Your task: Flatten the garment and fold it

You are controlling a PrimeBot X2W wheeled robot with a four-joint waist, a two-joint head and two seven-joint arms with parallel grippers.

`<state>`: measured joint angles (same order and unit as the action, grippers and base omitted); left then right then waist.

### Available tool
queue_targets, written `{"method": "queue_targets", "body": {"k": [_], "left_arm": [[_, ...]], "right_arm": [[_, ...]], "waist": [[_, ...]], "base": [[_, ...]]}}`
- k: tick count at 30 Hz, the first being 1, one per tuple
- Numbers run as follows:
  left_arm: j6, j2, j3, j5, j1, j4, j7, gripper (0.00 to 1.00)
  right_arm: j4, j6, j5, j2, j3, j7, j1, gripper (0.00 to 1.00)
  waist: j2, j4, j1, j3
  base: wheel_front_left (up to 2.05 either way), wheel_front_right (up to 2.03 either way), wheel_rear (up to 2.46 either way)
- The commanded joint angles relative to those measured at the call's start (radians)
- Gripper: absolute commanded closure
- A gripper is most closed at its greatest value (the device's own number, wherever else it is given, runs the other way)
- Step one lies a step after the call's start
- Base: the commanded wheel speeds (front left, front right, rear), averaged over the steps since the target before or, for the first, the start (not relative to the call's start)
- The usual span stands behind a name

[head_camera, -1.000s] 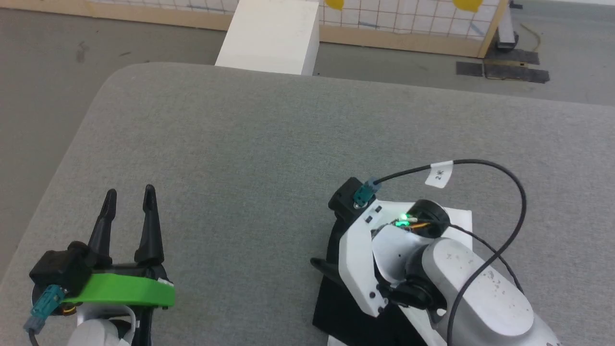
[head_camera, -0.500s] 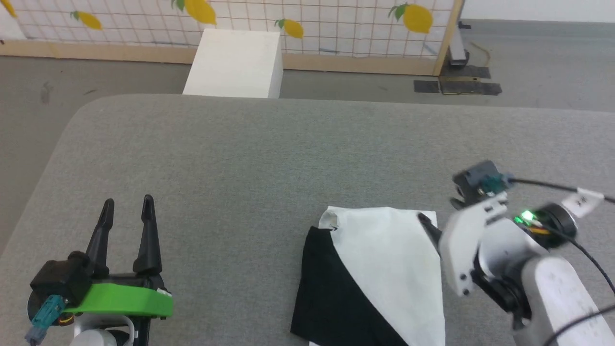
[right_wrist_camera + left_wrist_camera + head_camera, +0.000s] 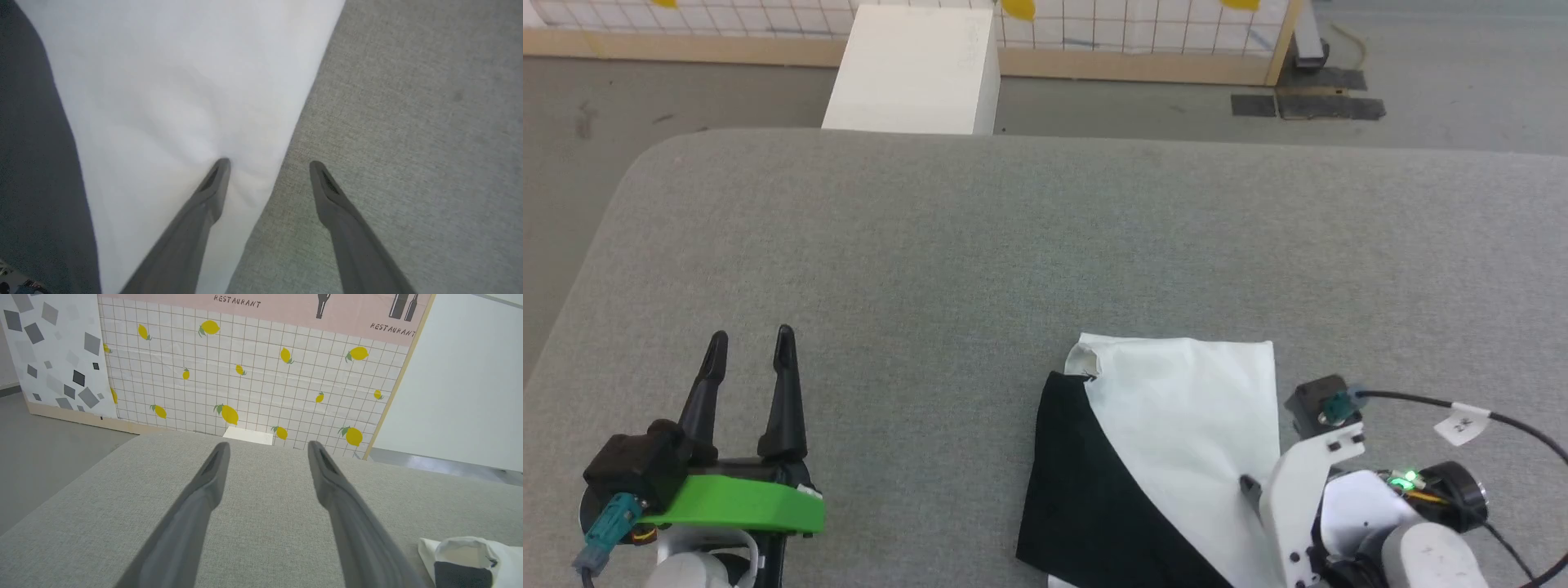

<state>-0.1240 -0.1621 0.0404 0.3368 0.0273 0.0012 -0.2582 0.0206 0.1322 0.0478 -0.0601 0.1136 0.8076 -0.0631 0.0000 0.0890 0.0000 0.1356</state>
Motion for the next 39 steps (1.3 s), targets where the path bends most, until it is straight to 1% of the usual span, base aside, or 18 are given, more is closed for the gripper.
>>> {"method": "queue_targets", "body": {"k": [1,10,11,12,13,16,20,22,24,27,31,33,35,39], "left_arm": [[-0.007,-0.009,-0.002,0.007,0.015,0.004,-0.004,0.0],[-0.007,-0.013,-0.004,0.016,0.024,0.017,-0.004,0.0],[-0.007,-0.013,-0.005,0.017,0.025,0.018,-0.004,0.0],[-0.007,-0.013,-0.007,0.018,0.026,0.02,-0.004,0.0],[-0.007,-0.013,-0.008,0.019,0.027,0.021,-0.004,0.0],[-0.007,-0.013,-0.01,0.021,0.028,0.025,-0.004,0.0],[-0.007,-0.012,-0.008,0.022,0.026,0.029,-0.004,0.0],[-0.007,-0.013,-0.002,0.023,0.026,0.025,-0.004,0.0],[-0.007,-0.016,0.007,0.024,0.023,0.013,-0.004,0.0],[-0.007,-0.018,0.02,0.03,0.021,-0.009,-0.004,0.0],[-0.007,-0.037,0.024,0.037,0.03,-0.037,-0.004,0.0],[-0.007,-0.055,0.018,0.038,0.041,-0.048,-0.004,0.0],[-0.007,-0.075,0.011,0.039,0.056,-0.058,-0.004,0.0],[-0.007,-0.124,0.0,0.04,0.085,-0.078,-0.003,0.0]], "right_arm": [[0.021,-0.002,-0.001,0.005,0.011,-0.008,0.005,0.0],[0.148,-0.002,0.005,0.009,0.063,-0.016,-0.01,0.0],[0.16,-0.002,0.005,0.009,0.065,-0.012,-0.013,0.1],[0.174,-0.002,0.006,0.009,0.071,-0.006,-0.017,0.82],[0.181,-0.002,0.008,0.009,0.073,-0.005,-0.021,1.0],[0.189,-0.002,0.018,0.001,0.082,-0.008,-0.044,1.0],[0.173,-0.002,0.039,-0.044,0.13,-0.008,-0.089,1.0],[0.147,-0.002,0.056,-0.089,0.182,0.007,-0.119,1.0],[0.113,-0.002,0.077,-0.152,0.241,0.032,-0.157,1.0],[0.056,-0.002,0.126,-0.261,0.321,0.089,-0.223,1.0],[0.009,-0.002,0.182,-0.371,0.38,0.149,-0.301,1.0],[-0.005,-0.002,0.194,-0.409,0.392,0.163,-0.334,1.0],[-0.012,-0.002,0.203,-0.433,0.386,0.169,-0.359,1.0],[-0.003,-0.002,0.197,-0.467,0.342,0.165,-0.398,1.0]], "waist": [[0.0,0.011,0.0,0.01],[0.0,0.023,0.0,0.017],[0.0,0.025,0.0,0.017],[0.0,0.027,0.0,0.015],[0.0,0.029,0.0,0.014],[0.0,0.033,0.0,0.009],[0.0,0.028,0.0,-0.002],[0.0,0.011,0.0,-0.003],[0.0,-0.024,0.0,0.006],[0.0,-0.112,0.0,0.042],[0.0,-0.257,0.0,0.106],[0.0,-0.323,0.0,0.141],[0.0,-0.381,0.0,0.176],[0.0,-0.466,0.0,0.244]], "base": [[0.0,0.0,0.0],[0.0,0.0,0.0],[0.0,0.0,0.0],[0.0,0.0,0.0],[0.0,0.0,0.0],[0.0,0.0,0.0],[0.0,0.0,0.0],[0.0,0.0,0.0],[0.0,0.0,0.0],[0.0,0.0,0.0],[0.0,0.0,0.0],[0.0,0.0,0.0],[0.0,0.0,0.0],[0.0,0.0,0.0]]}}
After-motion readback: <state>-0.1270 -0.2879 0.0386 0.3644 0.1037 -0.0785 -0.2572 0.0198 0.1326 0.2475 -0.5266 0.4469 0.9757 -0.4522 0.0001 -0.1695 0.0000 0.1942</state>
